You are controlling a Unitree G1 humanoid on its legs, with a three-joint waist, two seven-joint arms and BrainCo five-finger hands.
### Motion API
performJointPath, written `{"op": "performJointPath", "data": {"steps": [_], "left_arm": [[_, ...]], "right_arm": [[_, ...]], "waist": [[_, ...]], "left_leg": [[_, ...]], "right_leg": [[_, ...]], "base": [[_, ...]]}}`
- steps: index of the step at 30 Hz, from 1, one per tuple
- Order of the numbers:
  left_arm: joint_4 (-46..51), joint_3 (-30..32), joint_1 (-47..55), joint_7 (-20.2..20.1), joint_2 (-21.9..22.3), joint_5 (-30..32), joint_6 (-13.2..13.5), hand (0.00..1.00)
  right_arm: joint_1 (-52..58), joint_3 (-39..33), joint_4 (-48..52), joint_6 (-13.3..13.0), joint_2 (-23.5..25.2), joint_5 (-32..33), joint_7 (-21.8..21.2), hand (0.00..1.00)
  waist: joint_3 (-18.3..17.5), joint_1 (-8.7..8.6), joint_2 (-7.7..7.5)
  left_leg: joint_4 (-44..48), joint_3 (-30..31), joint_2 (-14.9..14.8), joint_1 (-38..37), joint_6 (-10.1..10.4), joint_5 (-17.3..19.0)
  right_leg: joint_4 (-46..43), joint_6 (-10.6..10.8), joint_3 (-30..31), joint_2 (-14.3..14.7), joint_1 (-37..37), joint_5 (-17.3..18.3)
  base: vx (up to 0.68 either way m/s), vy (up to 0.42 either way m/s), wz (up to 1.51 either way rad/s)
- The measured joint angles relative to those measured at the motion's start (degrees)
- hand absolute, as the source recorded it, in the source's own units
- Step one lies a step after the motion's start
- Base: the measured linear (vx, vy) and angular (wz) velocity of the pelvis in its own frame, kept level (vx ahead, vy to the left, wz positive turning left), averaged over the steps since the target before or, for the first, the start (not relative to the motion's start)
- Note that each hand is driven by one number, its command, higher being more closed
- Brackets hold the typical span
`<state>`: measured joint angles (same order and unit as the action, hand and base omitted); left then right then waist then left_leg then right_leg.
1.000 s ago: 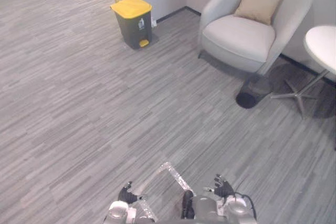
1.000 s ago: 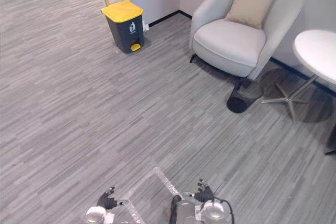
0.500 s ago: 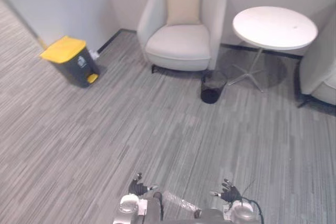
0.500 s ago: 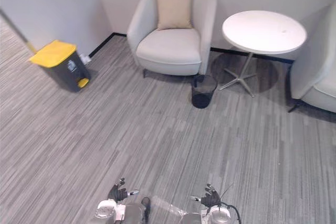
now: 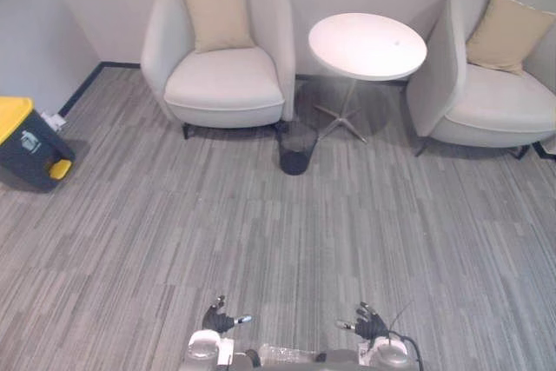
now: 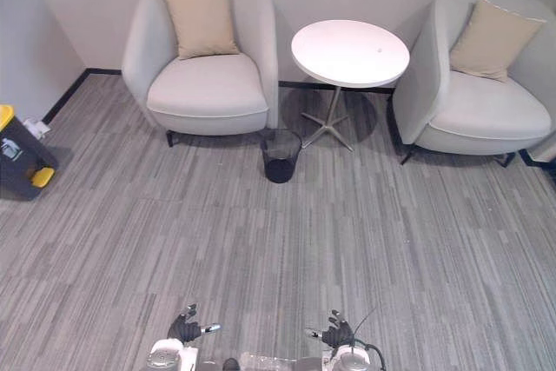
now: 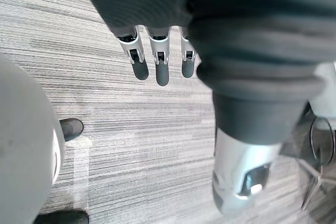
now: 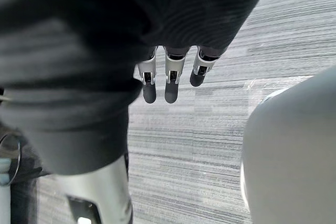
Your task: Organize the slippers on the shoe rack
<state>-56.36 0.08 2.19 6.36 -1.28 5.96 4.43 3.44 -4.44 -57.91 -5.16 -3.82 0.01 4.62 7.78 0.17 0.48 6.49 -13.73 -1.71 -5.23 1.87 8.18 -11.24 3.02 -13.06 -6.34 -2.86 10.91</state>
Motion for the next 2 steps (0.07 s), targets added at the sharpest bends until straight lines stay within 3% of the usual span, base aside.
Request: {"op": "performJointPath", "data": {"steps": [2], "left_arm": [[-0.5,0.0,0.0,-0.1,0.0,-0.8,0.0,0.0]], "right_arm": [[-0.2,-0.6,-0.5,0.0,-0.5,0.1,0.0,0.0]], "waist": [[0.0,0.01,0.59]], "left_leg": [[-0.2,-0.1,-0.4,-0.8,0.0,0.0]], "right_leg": [[2.8,-0.7,0.8,0.9,-1.5,-1.1]], "base": [[0.04,-0.028,-0.33]]}}
